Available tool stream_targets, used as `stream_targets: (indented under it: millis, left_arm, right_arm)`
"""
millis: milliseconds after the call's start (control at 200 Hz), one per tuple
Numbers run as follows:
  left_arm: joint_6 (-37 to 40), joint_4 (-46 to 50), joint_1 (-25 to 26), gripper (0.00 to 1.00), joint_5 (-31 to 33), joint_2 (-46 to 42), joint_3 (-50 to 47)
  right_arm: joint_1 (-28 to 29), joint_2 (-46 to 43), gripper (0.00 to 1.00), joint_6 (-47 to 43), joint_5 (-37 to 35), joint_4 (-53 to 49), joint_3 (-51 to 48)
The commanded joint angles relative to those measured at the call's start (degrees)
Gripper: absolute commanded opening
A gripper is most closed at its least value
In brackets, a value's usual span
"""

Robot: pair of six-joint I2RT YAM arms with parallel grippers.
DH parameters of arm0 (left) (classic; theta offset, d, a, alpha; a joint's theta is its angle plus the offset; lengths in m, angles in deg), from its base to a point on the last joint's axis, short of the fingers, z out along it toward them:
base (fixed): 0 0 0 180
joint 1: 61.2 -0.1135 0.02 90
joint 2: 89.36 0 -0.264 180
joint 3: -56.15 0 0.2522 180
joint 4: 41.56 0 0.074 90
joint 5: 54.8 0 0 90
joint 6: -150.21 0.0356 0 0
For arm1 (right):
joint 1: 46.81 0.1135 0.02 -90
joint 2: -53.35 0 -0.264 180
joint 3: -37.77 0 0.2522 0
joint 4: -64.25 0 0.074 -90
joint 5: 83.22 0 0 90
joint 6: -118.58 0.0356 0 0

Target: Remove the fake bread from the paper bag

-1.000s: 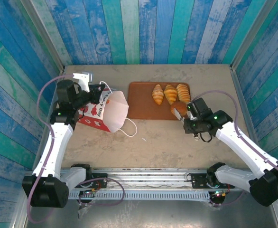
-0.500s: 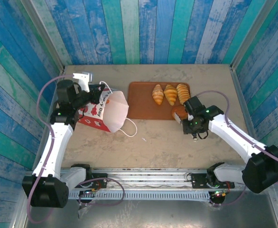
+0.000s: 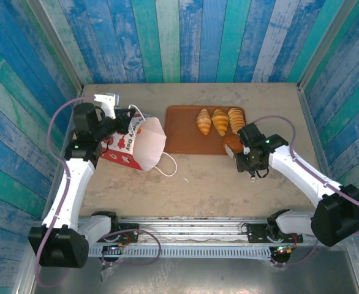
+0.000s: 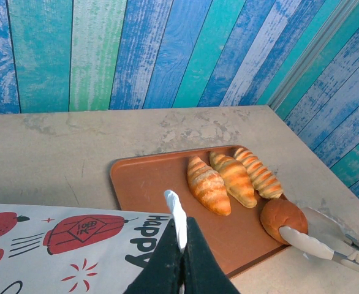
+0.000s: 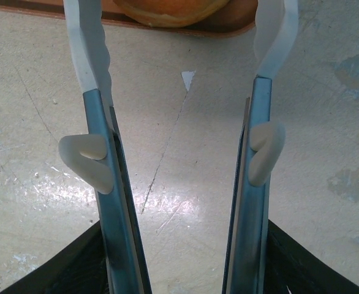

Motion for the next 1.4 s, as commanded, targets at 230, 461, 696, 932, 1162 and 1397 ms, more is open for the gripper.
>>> stream_targets:
  millis: [230,461,696,932,1162,1397]
  left_arm:
    - [-0.06,-1.04,-0.11,0.0,-0.09,-0.86,-0.49]
    - [0.01,-0.87,-0.12,0.0,-0.27,-0.77,-0.04]
    - [-0.16,-0.87,-0.11,0.0,-0.11,-1.03,-0.21]
    - [0.03,-0.87,-0.11,0.0,0.24,-0.97,0.01]
    - [0.43,-0.52,-0.11,0.0,0.37,-1.04,0.14]
    - [-0.12,-1.13,-0.12,0.0,-0.02,-0.57,0.21]
  right_arm:
    - [-0.75,-3.52,0.55,0.63,1.88,-1.23,0.65]
    - [-1.76,0.31,0.48,-1.44,1.69,-1.29,1.86]
    - [-1.94,-0.24,0.51,-1.9,1.42,-1.45,2.69]
    - [-2.47,-2.61,0.51,-1.74,-1.12,-3.5,2.89]
    - [-2.47,-3.82,0.53,-3.16,0.09,-4.24,3.41]
    - [-2.47,-4.28,0.53,-3.25,0.42,-2.49,2.33]
